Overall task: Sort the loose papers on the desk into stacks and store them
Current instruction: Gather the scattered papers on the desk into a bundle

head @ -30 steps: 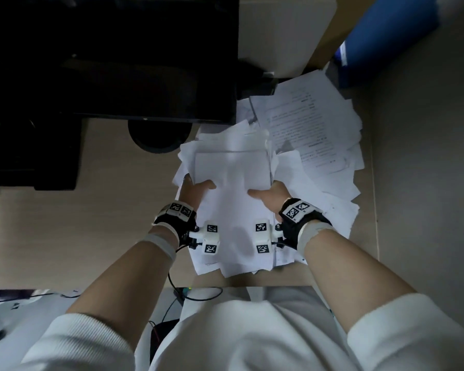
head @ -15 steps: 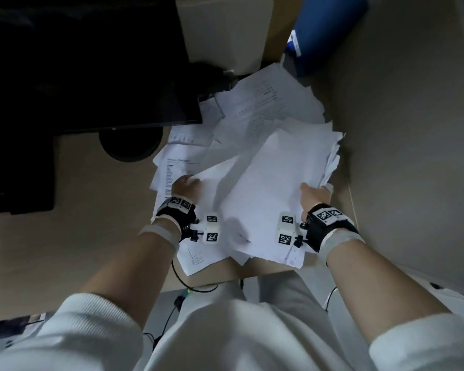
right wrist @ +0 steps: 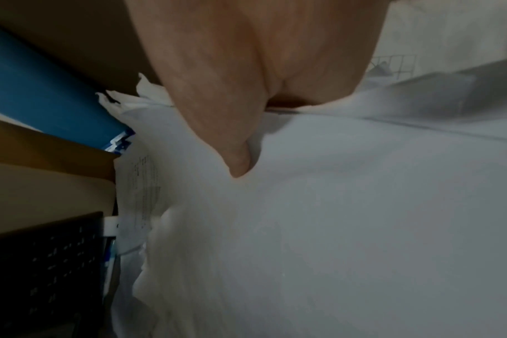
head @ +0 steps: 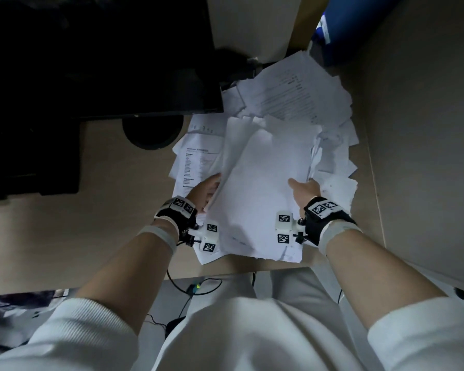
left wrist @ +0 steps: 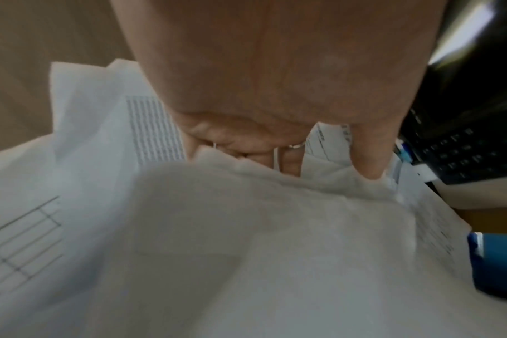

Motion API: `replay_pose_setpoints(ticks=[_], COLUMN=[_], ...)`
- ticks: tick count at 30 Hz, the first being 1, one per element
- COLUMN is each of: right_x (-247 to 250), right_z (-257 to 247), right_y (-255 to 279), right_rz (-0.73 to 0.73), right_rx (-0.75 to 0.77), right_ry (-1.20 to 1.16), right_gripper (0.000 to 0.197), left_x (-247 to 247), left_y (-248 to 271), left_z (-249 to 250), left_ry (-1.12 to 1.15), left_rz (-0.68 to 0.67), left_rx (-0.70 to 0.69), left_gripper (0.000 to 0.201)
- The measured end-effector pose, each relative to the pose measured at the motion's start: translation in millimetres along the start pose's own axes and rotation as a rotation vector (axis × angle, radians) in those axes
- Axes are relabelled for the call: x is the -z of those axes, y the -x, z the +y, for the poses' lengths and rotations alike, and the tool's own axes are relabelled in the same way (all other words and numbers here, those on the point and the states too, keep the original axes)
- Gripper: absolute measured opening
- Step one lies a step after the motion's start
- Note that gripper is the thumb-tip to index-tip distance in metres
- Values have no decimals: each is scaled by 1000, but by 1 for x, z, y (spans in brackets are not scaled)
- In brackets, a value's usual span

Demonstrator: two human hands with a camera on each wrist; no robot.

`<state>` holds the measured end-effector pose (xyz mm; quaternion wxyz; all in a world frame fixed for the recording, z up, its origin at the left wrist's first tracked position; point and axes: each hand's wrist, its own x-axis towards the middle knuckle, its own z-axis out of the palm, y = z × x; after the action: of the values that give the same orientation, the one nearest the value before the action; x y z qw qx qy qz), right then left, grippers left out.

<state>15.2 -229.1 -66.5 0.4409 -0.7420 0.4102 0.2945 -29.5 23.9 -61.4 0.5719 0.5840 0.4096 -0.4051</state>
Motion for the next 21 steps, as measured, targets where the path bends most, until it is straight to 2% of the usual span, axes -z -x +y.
replay_pose_setpoints(ticks=[1,3,6,10,14,16,21], right_x=[-2,-6,-12,-9,8,16,34], right_z=[-1,-2,-6,-11,-16,-17,-31], right_y=[2,3,1,-2,5,9,26], right_rz=[-26,-60,-33,-21,-76,-98,-21], right_rx=[23,72,92,-4,-52,-31,27], right_ry=[5,38,133,-29,-19,-9,-29], right_gripper=[64,79,98,106,95,84,37], left_x=[-4,-11,-21,-32,-43,-49,-60], left_y=[-1,-6,-16,-24,-30,-28,6], left_z=[4,10,15,16,14,18,46], left_ry=[-28,-103,-224,-195,-185,-187,-102], left_rz=[-8,40,120,104,71,80,156], left_rx=[-29,-77,-147,-185,-202,-242,-351], left_gripper=[85,80,81,57,43,38,42])
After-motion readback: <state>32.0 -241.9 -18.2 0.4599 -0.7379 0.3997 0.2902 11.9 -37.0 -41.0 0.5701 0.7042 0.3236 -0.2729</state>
